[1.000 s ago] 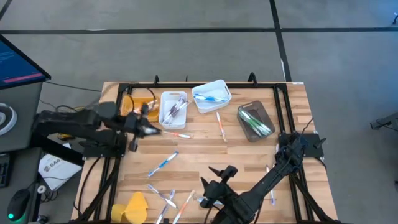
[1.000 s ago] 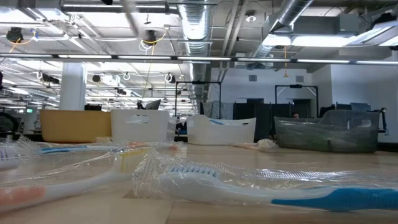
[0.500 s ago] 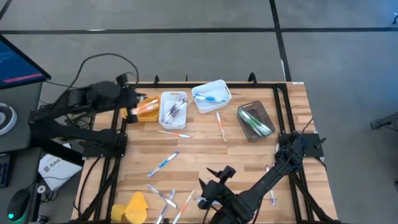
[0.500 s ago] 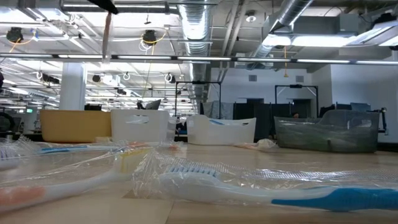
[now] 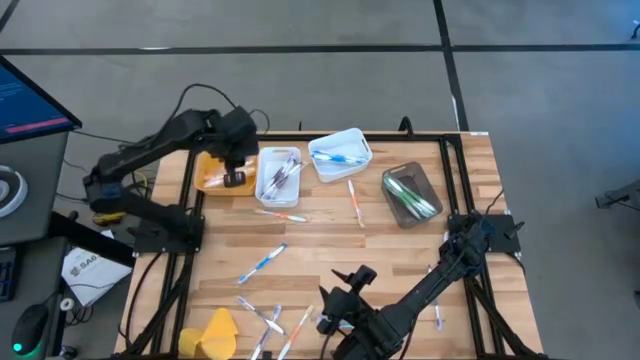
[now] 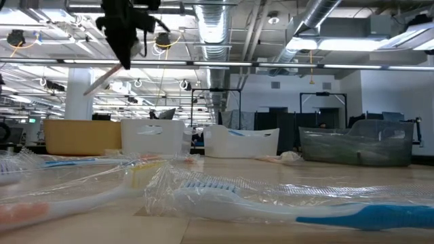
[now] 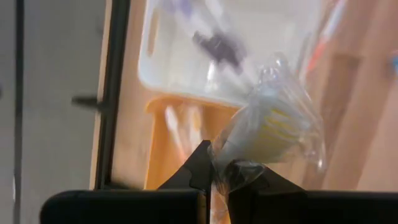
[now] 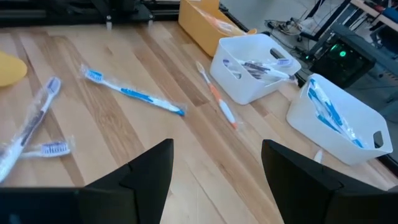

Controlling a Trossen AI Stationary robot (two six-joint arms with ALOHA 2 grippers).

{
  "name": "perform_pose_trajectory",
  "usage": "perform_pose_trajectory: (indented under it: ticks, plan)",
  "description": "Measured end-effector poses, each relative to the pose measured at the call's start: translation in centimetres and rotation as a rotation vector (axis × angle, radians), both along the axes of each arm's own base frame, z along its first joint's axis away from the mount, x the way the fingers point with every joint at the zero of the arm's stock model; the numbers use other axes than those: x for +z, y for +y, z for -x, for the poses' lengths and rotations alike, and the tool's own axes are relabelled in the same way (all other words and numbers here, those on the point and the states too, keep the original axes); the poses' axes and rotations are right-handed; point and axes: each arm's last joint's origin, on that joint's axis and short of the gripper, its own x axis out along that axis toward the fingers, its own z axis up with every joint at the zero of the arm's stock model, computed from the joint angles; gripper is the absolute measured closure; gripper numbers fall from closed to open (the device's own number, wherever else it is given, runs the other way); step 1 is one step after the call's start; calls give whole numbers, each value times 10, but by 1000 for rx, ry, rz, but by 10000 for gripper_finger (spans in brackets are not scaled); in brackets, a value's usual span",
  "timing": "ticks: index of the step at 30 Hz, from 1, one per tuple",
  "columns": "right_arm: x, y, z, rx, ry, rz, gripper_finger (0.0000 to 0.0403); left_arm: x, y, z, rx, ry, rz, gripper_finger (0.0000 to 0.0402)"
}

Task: Pick & Place Toothbrushes
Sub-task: Put the orange toothbrush into the yellow bin

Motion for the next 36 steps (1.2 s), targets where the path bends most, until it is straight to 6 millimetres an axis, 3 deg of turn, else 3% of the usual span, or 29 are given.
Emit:
perform_pose_trajectory:
  ticks: [13, 26, 36]
  plan:
    - [-5, 2, -1, 15, 22, -11, 165, -11, 50, 22, 166, -34, 55, 389]
    - [-5, 2, -1, 14, 17, -15, 165, -41, 57, 24, 137, 12, 91, 387]
    - [-5, 2, -1, 14, 15, -15, 165, -81, 64, 19, 112, 174, 137, 386]
